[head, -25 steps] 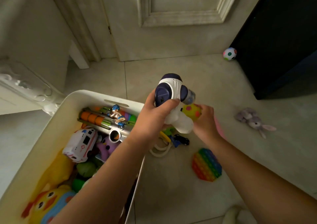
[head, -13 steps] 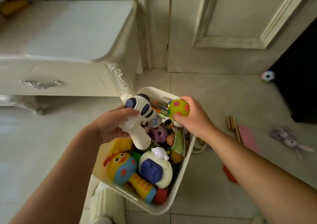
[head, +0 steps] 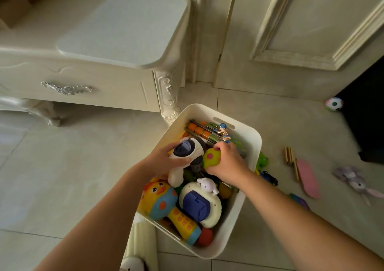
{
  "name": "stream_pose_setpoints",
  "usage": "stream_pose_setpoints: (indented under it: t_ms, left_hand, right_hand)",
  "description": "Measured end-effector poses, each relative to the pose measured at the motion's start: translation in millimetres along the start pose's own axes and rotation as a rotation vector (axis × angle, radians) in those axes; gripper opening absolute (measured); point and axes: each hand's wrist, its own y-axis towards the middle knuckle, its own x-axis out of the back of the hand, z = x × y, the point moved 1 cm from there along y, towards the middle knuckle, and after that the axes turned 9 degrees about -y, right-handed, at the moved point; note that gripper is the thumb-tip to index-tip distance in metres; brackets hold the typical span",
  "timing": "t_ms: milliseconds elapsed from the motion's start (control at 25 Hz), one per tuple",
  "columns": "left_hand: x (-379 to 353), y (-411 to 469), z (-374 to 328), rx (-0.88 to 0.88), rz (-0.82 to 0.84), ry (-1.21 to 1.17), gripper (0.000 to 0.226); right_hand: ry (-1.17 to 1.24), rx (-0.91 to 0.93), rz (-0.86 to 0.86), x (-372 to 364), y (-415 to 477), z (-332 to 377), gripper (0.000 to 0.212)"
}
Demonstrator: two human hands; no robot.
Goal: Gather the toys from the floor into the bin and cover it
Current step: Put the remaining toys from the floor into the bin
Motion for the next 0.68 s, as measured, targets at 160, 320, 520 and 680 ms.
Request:
stream_pose_setpoints:
  t_ms: [160, 320, 520, 680]
  left_hand:
    - [-3, 7, 14, -0.116, 0.018, 0.199, 0.067]
    - [-7, 2, 21, -0.053, 0.034, -0.088, 0.058]
    - [-15, 0, 4, -0.161, 0.086, -0.226, 0.055]
    - [-40, 7, -8, -0.415, 0.092, 0.304, 0.073]
  right_hand:
    - [-0.082, 0.017, 0.018, -1, 0, 0, 0.063]
    - [0.208, -0.076, 0.085, 2, -4, -10, 0.065]
    - [0.622, -0.189, -0.157, 32, -5, -25, 0.048]
    - [0.741, -0.190, -0.290, 55, -9, -32, 0.043]
